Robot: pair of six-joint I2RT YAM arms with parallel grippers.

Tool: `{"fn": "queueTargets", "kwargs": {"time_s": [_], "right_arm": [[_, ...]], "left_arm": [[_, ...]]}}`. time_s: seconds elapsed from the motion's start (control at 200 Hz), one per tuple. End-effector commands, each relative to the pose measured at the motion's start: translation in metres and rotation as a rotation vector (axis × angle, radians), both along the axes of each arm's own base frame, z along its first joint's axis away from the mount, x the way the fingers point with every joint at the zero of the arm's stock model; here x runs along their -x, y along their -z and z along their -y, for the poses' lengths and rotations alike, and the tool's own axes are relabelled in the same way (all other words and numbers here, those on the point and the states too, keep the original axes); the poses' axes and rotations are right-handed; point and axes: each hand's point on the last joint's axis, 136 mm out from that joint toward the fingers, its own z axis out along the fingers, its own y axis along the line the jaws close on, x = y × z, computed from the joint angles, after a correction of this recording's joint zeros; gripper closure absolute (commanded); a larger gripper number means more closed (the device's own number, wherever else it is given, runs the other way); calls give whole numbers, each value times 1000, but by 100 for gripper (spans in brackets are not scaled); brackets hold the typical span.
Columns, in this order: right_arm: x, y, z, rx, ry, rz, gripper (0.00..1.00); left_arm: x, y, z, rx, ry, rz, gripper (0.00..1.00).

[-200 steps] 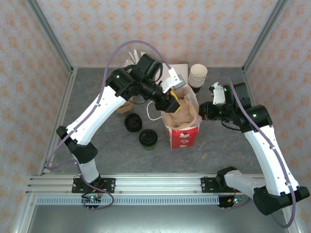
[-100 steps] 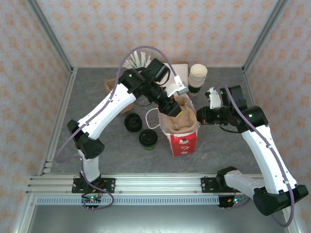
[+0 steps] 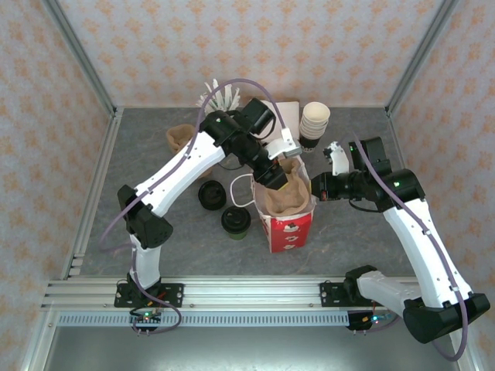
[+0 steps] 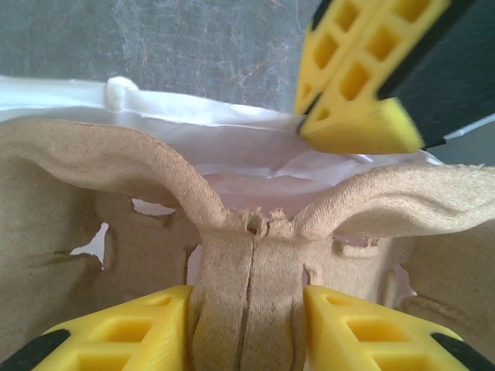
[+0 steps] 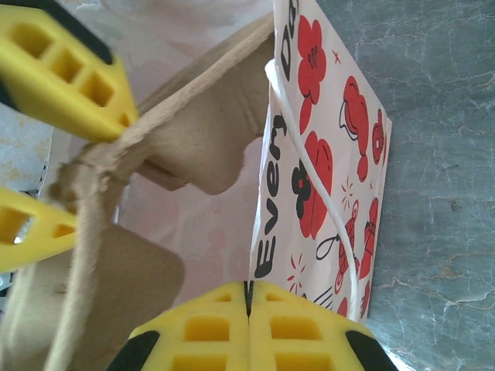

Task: Pack the takeout coffee

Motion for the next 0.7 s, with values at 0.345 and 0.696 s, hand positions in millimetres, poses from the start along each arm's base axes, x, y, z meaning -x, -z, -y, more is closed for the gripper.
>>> {"fn": "queueTargets", "kwargs": {"time_s": [0.345, 0.696], "right_arm": [[-3, -7, 5, 6, 34, 24, 86], [-1, -33, 26, 9, 221, 34, 58]], "left_arm": [[-8, 26, -4, -66, -9, -13, 60], [-18, 32, -6, -94, -65, 38, 61]]}}
